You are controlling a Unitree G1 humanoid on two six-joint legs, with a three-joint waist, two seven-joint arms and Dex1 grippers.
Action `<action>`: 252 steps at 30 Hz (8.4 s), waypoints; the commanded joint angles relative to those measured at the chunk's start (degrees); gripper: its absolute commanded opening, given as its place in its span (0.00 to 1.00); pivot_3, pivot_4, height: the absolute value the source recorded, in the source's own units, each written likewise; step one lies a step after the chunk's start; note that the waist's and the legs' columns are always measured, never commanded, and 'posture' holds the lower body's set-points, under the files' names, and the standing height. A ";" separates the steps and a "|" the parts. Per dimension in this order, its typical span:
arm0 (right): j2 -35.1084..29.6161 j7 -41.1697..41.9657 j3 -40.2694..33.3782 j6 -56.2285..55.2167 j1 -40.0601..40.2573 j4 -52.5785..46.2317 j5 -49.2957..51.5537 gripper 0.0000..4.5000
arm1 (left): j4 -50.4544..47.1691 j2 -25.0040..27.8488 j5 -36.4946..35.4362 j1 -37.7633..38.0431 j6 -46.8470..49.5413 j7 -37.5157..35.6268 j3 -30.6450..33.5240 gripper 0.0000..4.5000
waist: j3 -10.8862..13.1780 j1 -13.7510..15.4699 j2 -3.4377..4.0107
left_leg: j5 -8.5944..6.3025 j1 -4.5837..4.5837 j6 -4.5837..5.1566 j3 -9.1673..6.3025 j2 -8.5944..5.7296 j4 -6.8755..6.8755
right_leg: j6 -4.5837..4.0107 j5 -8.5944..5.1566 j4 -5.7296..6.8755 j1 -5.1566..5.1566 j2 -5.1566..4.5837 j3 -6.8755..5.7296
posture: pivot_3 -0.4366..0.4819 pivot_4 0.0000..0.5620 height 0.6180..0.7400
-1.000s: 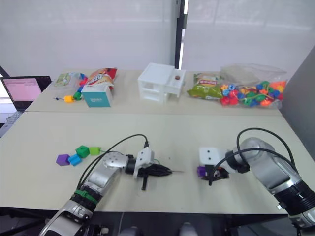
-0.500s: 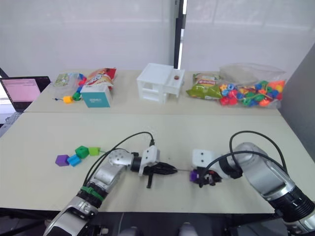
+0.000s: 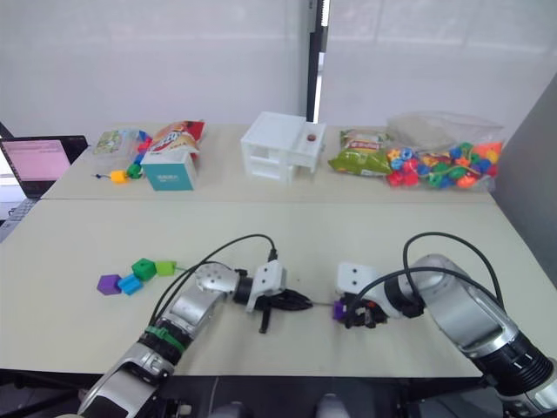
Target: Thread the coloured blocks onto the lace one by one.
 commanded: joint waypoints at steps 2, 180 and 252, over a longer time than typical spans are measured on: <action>-0.13 -0.79 -1.01 1.76 -0.10 -1.10 0.76 0.30 | -3.66 -0.07 -1.36 0.79 1.07 -0.29 0.17 0.00 | 0.00 0.03 0.00 | 0.00 0.00 0.00 0.00 0.00 0.00 | 0.00 0.00 0.00 0.01 0.00 0.00 | 0.48 0.27 1.00; 1.04 -7.60 -1.78 2.94 1.41 -3.53 4.19 0.00 | 19.66 38.07 1.71 -0.87 -16.60 -11.84 12.23 0.30 | -0.03 -1.78 0.04 | -0.01 0.16 0.01 0.01 0.16 -0.13 | -0.01 0.05 0.19 -0.07 0.15 0.00 | 0.48 0.27 1.00; -3.14 -6.86 -3.96 -2.42 2.14 3.19 4.03 0.00 | 8.46 44.60 20.86 -14.51 -7.69 -21.39 -0.30 0.31 | 0.05 -1.43 -0.06 | -0.02 -0.04 0.04 -0.02 0.18 -0.07 | -0.05 0.02 0.57 -0.21 0.17 -0.04 | 0.48 0.27 1.00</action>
